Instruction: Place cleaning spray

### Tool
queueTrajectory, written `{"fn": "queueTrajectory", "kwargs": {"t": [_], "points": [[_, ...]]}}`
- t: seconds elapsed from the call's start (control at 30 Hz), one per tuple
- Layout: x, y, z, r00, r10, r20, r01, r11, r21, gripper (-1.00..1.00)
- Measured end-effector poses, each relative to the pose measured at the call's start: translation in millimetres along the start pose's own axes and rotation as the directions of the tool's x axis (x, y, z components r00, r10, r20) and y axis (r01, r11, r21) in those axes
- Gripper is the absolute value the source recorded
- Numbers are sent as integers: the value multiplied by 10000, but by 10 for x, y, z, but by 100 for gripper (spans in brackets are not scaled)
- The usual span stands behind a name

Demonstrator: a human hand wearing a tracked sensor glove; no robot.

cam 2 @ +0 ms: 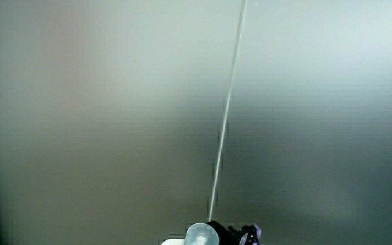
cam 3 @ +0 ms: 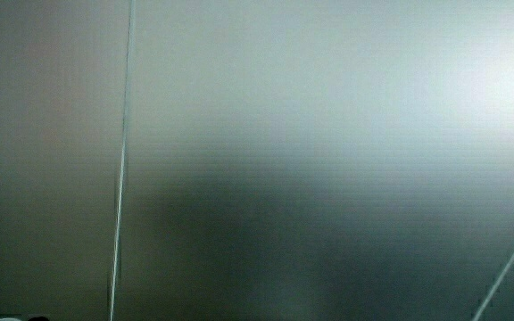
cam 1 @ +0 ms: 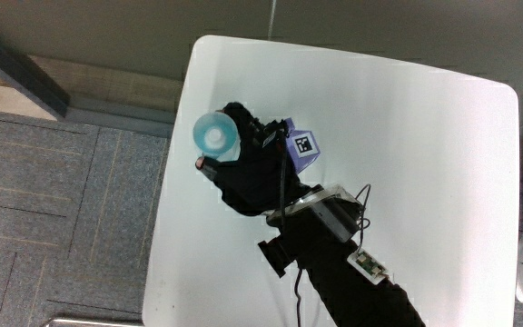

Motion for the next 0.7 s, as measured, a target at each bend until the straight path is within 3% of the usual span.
{"fn": "queueTrajectory", "kwargs": {"t": [0.23, 0.33, 0.43, 0.57, 0.7], "points": [[138, -59, -22, 9960, -865, 238, 867, 9962, -51, 0], [185, -63, 5, 9963, -829, 228, 828, 9965, 73, 0], [276, -91, 45, 9916, -1259, 296, 1253, 9919, 214, 0], [359, -112, 72, 9947, -1025, 125, 1020, 9941, 371, 0], [313, -96, 120, 9937, -1122, 51, 1119, 9931, 346, 0]]}}
